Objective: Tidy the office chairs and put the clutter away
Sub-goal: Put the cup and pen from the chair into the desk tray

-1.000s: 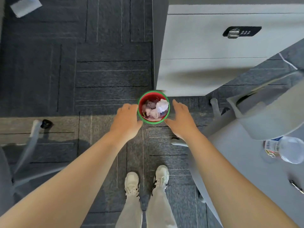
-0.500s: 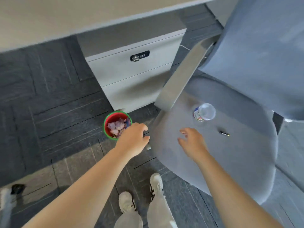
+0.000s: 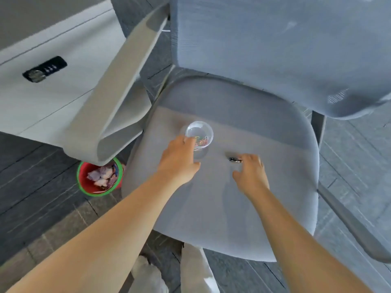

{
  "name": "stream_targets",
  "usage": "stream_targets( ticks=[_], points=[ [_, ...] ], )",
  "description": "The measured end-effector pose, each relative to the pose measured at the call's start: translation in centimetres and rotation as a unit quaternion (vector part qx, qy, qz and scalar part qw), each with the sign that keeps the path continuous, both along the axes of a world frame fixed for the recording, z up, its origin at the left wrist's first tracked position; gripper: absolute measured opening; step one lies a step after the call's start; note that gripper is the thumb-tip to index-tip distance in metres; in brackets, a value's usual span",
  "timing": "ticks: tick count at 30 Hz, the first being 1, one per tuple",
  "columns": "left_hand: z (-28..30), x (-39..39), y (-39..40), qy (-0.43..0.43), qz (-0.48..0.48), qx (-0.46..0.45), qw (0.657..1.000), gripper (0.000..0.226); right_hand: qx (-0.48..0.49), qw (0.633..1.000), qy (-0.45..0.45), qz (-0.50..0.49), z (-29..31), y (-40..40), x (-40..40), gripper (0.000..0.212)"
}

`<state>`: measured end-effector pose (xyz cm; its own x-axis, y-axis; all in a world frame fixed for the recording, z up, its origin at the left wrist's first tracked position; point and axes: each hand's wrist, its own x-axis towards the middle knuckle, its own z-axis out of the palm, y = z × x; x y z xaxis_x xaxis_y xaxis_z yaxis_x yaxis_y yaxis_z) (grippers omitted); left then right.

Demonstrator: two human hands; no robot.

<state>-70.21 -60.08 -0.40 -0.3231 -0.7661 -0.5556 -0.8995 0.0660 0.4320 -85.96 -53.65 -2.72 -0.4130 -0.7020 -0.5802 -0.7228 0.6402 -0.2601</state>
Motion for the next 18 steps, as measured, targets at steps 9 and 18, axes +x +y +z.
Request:
stream_targets(
  ticks=[9,18],
  points=[
    [-5.1,-5.0,-3.7,-0.074,0.004,-0.031,0.997,0.092,0.033,0.996,0.028,0.084,-6.2,-2.2,-2.9,0.025],
    [-0.7,-5.6,-3.8,-0.014,0.061,-0.049,0.997,0.072,-0.041,0.999,-0.018,0.021,-1.1,-4.3,-3.8,0.022]
  ],
)
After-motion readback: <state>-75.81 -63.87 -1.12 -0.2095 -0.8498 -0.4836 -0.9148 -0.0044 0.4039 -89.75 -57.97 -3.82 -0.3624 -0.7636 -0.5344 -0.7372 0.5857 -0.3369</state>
